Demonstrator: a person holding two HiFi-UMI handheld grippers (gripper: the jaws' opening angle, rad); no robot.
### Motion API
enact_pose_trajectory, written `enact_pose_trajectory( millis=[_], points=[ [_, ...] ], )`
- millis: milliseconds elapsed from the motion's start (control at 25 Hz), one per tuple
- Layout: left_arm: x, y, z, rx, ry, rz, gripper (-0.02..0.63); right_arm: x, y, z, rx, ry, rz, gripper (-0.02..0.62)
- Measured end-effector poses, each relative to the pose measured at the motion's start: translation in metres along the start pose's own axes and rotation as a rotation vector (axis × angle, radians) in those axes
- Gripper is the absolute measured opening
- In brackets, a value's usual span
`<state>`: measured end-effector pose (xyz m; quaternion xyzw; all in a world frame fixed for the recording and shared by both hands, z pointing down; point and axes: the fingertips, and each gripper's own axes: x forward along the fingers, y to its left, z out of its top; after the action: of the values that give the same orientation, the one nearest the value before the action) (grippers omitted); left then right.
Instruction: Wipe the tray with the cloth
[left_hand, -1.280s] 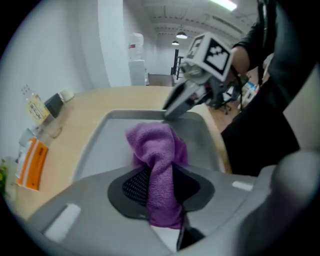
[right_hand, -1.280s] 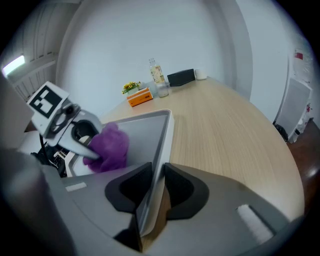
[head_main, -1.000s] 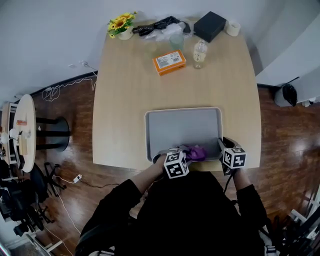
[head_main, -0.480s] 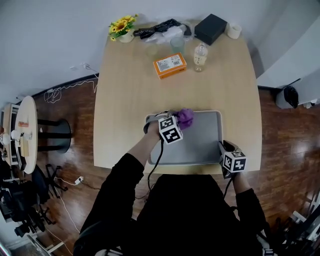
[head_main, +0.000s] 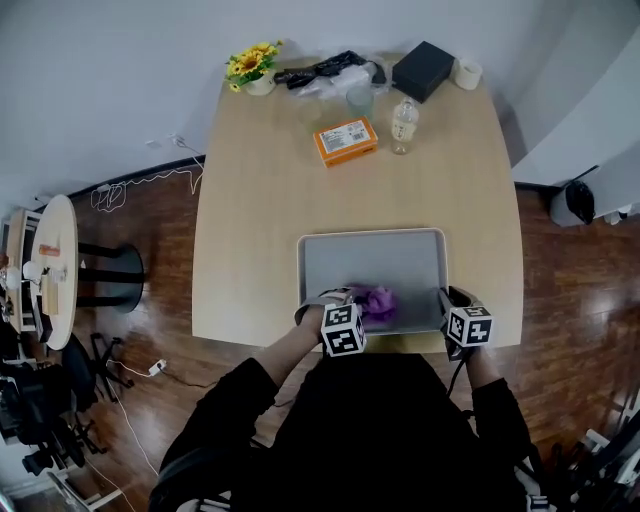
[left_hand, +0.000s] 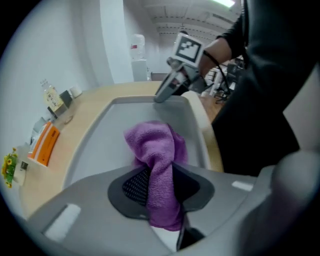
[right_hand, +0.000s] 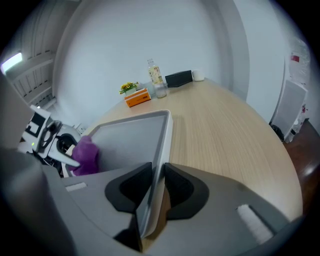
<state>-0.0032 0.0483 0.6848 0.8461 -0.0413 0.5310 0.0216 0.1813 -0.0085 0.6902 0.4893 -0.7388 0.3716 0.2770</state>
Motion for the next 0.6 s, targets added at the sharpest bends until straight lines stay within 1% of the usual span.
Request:
enact_pose_trajectory(
  millis=[40,80,120,200,280,320,400,600],
  points=[
    [-0.001,-0.021,-0.002,0.004,-0.01,-0.03,0.084,0.0,0.0,0.0,0.0,0.001,-0.003,0.084],
    [-0.003,-0.035,-0.004,-0.004,-0.023,-0.038,0.084,0.0,0.0,0.001,-0.001,0.003,-0.005,0.084],
    [-0.005,-0.041,-0.006,-0.021,-0.037,-0.028,0.07,0.0,0.0,0.001,-0.001,0.004,-0.007,0.084],
    [-0.006,-0.041,-0.012,-0.062,-0.05,-0.013,0.077,0.0,0.001,0.001,-0.002,0.01,-0.011,0.084],
    [-0.006,-0.031,-0.016,-0.069,-0.047,-0.023,0.081,-0.001,0.002,0.001,-0.002,0.014,-0.01,0.084],
    [-0.006,-0.022,-0.018,-0.063,-0.044,-0.022,0.083,-0.001,0.003,0.001,-0.001,0.016,-0.008,0.084],
    [-0.007,0.007,-0.021,-0.054,-0.033,0.008,0.083,-0.001,0.004,0.002,0.003,0.016,-0.001,0.084],
    [-0.012,0.114,-0.036,-0.098,0.026,0.147,0.084,-0.001,0.006,0.003,0.015,0.0,0.009,0.084]
  ],
)
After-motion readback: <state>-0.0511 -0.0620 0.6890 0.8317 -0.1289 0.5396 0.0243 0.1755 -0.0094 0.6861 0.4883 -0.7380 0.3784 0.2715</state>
